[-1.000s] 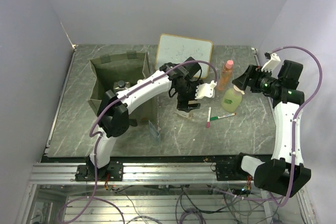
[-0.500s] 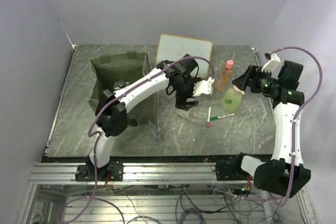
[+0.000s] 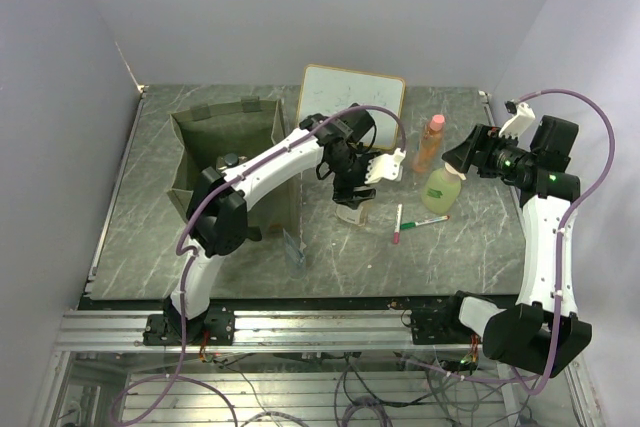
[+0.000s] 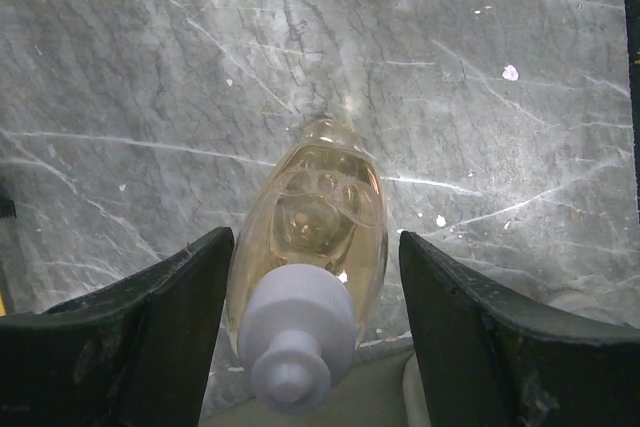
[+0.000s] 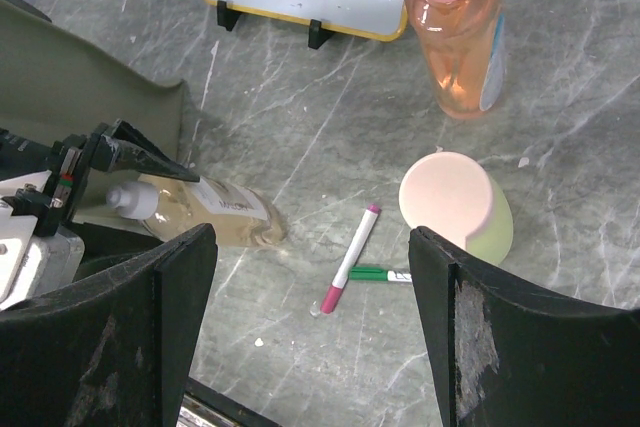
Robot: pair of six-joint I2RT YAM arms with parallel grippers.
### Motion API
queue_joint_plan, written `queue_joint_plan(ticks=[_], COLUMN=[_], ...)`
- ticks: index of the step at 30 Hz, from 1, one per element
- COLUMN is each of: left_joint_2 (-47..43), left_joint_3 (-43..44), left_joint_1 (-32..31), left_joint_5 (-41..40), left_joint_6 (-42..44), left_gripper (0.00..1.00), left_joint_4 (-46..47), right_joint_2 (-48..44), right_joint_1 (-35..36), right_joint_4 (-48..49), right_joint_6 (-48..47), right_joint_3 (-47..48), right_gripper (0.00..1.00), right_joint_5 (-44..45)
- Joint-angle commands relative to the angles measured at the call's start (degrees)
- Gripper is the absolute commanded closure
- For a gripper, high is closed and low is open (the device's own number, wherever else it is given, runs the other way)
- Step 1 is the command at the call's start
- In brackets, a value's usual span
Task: Place the personal care products into the canvas bag
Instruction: Pick up the care product from the center of the board.
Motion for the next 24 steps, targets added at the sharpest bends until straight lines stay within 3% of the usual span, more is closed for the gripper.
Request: queue_joint_plan(ticks=[1, 8, 14, 24], left_joint_2=[1.1, 0.2, -2.6, -9.6], left_joint_3=[2.6, 2.7, 4.9, 10.4], left_joint_1=[-0.2, -0.2, -0.6, -0.6], left_joint_5=[3.1, 2.7, 2.2, -0.9], left_joint_6=[1.0, 2.1, 0.3, -1.9], left_gripper=[0.25, 0.56, 0.92, 0.93], left_joint_4=[-0.2, -1.0, -1.3, -2.6], right_joint_2=[-1.1, -0.6, 0.1, 2.6], right_joint_1=[-0.8, -0.9, -0.9, -0.6], right_joint_4=[0.9, 1.0, 0.8, -0.4], right_joint_6=[0.3, 0.3, -0.1, -1.6], right_joint_3=[-0.6, -0.5, 0.5, 3.1], right_gripper=[0.23, 0.23, 0.23, 0.23], right_joint_5=[-0.7, -0.8, -0.7, -0.9])
